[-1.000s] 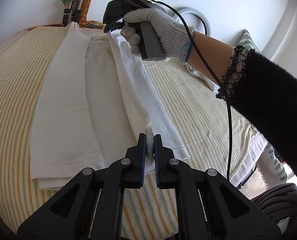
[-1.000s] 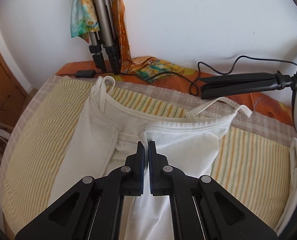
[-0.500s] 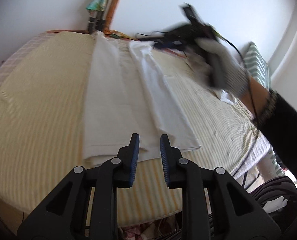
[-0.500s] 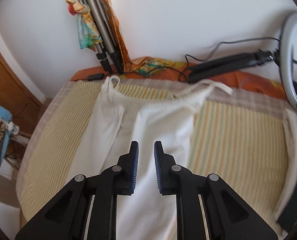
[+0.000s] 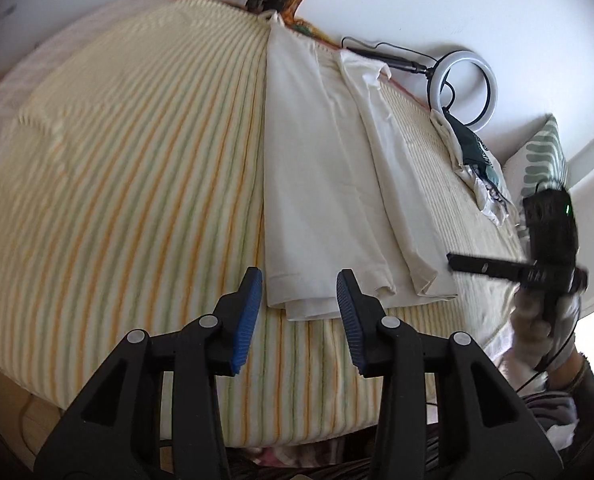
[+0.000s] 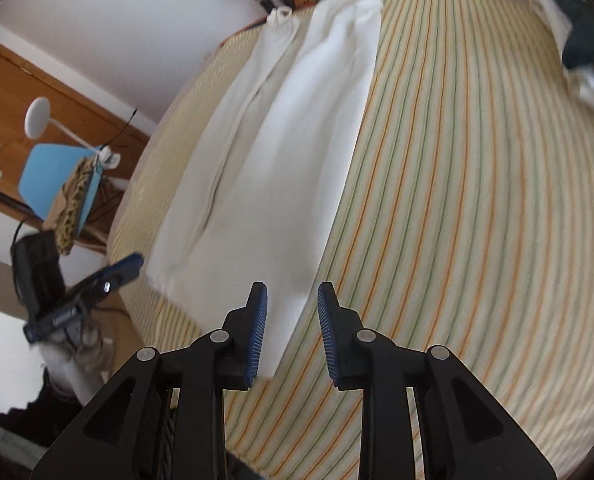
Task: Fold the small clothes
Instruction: 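Grasp the hem of the folded tank top with both tools, then lift the hem with both tools and fold it toward the straps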
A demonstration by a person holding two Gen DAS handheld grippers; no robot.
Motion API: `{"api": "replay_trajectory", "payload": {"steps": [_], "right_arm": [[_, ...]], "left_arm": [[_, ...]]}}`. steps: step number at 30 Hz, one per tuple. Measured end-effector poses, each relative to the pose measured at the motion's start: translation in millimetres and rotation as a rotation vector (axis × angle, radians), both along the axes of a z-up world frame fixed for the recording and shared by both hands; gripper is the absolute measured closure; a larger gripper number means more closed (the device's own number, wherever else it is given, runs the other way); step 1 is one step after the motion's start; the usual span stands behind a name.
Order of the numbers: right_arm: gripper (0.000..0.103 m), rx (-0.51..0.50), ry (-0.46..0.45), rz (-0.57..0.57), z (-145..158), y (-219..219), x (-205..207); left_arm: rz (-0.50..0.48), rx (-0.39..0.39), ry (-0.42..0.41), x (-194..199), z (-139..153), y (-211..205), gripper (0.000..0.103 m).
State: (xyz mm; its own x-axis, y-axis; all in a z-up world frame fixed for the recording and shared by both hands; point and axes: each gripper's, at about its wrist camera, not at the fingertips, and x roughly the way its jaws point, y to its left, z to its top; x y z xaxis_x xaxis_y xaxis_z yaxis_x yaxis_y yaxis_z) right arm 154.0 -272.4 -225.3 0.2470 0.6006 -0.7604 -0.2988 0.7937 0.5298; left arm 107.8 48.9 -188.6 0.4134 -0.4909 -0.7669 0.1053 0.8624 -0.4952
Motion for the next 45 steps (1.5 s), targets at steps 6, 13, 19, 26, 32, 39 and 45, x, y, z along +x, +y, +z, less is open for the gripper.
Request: {"api": "replay_trajectory", "payload": {"steps": [6,13,19,26,32,39,45], "right_arm": [[0.082,0.085,0.007,0.001,-3.7,-0.7,-5.4],[0.100,0.102,-0.027,-0.004,-7.4,1.5,-13.7],[0.100,0.133,-0.073,-0.013,6.9,-15.1,-29.2],[0.100,0.146,-0.008,-0.024,-20.7,-14.3,-25.2],[0.100,0.209,-0.013,-0.032,-13.7,-26.0,-23.8],[0.100,0.286,-0.036,-0.071,4.1,-35.2,-14.0],[0.100,0.276,-0.084,-0.095,27.1,-38.9,10.8]], "left_arm": [[0.037,-0.102,0.051,7.2,-8.6,3.4,0.082],[0.054,-0.060,-0.003,3.4,1.4,-1.8,0.100],[0.043,-0.039,-0.050,-13.7,16.7,-2.5,0.100],[0.031,0.013,-0.021,-17.1,-2.0,-8.3,0.100],[0.016,0.011,-0.072,-13.0,17.7,-8.2,0.100],[0.001,0.001,-0.119,8.9,39.2,-10.1,0.100],[-0.003,0.015,-0.168,47.4,55.4,-16.0,0.100]]}}
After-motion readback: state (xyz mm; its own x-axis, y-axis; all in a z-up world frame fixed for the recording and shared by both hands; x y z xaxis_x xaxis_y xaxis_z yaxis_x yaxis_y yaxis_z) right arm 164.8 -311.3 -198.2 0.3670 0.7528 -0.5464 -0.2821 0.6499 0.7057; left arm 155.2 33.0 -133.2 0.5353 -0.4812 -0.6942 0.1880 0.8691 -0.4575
